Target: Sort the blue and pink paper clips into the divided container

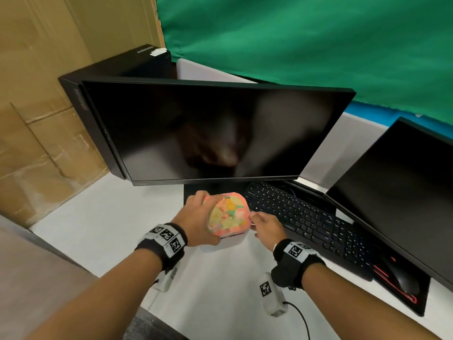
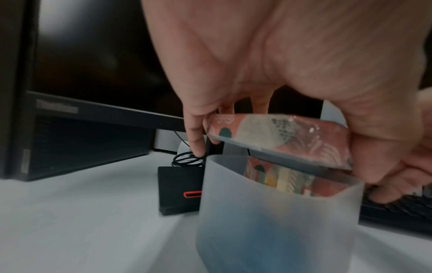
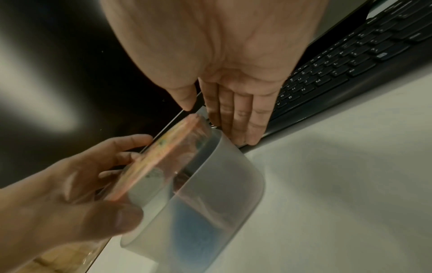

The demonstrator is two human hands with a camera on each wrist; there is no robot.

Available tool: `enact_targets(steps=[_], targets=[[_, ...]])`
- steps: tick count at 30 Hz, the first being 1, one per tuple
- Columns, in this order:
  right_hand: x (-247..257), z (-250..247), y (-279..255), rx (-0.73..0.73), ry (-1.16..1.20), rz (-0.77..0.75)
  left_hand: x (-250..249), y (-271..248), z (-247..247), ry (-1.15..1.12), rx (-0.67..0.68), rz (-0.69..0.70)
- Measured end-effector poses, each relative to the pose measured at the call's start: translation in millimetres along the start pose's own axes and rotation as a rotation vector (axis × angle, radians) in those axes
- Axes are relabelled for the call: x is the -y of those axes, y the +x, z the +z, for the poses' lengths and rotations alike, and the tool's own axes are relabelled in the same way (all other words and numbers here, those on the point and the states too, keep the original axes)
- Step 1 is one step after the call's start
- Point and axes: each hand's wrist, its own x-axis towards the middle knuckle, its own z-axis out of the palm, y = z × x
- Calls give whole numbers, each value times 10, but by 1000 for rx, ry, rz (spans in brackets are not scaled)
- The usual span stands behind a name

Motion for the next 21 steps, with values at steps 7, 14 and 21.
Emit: enact_targets(steps=[7, 14, 21], targets=[[-4, 29, 47, -29, -30, 7, 15, 36, 126, 33, 76, -46], [-64, 55, 135, -54, 14, 9, 29, 70, 112, 10, 90, -83], [-44, 48, 49, -33, 110, 44, 0, 86, 74, 40, 108, -95]])
